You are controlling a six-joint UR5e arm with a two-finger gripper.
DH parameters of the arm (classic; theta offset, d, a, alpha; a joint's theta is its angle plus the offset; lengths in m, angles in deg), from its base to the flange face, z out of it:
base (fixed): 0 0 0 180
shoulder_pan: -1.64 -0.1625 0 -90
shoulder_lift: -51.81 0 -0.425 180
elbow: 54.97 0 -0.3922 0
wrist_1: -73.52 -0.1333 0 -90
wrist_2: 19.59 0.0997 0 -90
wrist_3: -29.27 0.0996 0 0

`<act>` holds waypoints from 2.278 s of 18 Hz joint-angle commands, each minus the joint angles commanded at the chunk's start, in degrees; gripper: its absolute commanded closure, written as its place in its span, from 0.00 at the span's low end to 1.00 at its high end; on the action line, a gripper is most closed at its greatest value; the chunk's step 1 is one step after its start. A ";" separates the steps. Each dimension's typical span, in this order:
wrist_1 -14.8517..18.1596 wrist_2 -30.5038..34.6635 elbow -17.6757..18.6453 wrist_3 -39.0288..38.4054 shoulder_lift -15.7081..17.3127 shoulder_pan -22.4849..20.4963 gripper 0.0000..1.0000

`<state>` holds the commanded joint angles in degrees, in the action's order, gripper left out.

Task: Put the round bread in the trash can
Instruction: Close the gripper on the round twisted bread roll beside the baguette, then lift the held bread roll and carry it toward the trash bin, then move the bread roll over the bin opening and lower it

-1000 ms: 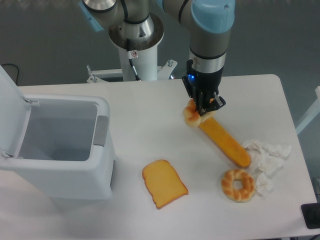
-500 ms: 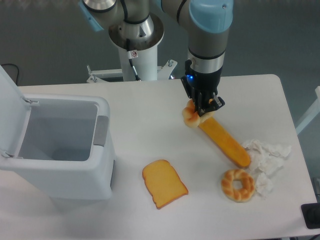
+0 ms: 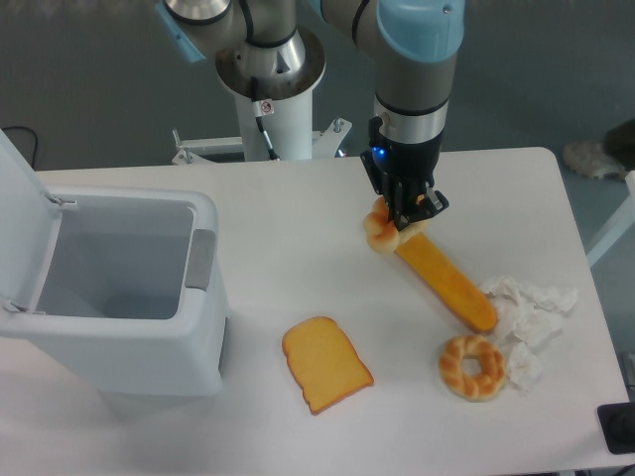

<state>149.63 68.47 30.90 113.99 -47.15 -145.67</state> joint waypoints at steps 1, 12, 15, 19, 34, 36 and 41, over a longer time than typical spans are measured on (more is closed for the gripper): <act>0.00 -0.09 -0.18 -0.09 0.00 0.00 0.97; 0.00 -3.51 -2.37 -10.37 0.70 3.16 0.97; -0.09 -6.58 -2.90 -13.78 1.23 3.25 0.97; -0.17 -11.42 -4.40 -19.06 1.32 3.34 0.97; -0.53 -29.09 -3.78 -40.50 4.22 5.80 0.97; -0.53 -29.62 -3.78 -42.97 4.04 7.46 0.97; -0.61 -32.07 -3.61 -46.14 3.60 10.02 0.97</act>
<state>149.02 36.40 27.29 67.85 -43.55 -135.65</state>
